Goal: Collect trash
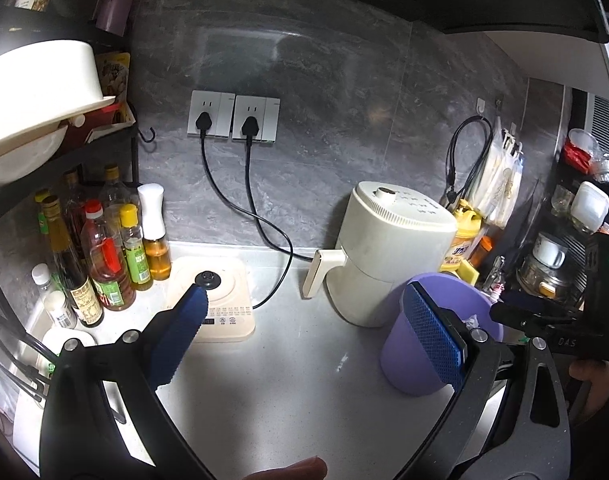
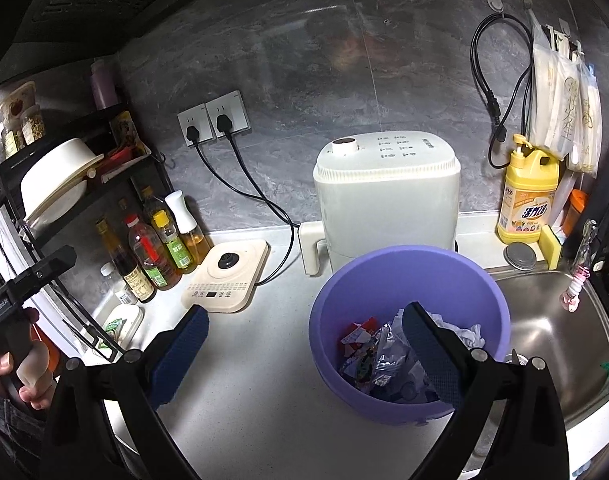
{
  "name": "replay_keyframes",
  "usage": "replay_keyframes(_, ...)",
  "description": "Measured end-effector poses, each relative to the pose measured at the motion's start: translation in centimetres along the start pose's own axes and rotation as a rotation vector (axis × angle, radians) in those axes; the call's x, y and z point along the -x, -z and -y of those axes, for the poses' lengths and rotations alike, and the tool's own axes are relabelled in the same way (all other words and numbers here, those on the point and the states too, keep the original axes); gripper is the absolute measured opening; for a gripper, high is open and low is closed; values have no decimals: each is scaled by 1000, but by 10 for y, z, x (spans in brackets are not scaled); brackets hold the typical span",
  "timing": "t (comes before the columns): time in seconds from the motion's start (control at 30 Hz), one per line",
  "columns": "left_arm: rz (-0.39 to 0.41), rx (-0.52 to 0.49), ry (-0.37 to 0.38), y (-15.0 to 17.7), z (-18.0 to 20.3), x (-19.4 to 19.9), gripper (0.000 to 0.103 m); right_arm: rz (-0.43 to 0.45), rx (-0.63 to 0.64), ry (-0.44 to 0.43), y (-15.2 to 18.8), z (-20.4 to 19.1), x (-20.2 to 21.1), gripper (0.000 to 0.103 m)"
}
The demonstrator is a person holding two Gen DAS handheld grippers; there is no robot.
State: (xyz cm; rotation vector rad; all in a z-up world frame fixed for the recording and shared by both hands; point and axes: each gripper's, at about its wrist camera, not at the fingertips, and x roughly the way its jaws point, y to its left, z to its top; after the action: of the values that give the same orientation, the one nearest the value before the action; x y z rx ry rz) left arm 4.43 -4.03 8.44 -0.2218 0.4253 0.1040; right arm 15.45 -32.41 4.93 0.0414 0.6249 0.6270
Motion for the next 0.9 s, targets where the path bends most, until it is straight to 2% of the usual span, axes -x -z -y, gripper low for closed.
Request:
replay_keyframes(0.43, -14, 1, 4, 2, 11, -7, 97, -6, -6, 16, -2, 6, 0, 95)
replay_keyframes(0.9, -13, 30, -17, 8, 8, 0, 97, -20, 49, -20, 1, -10, -3, 95)
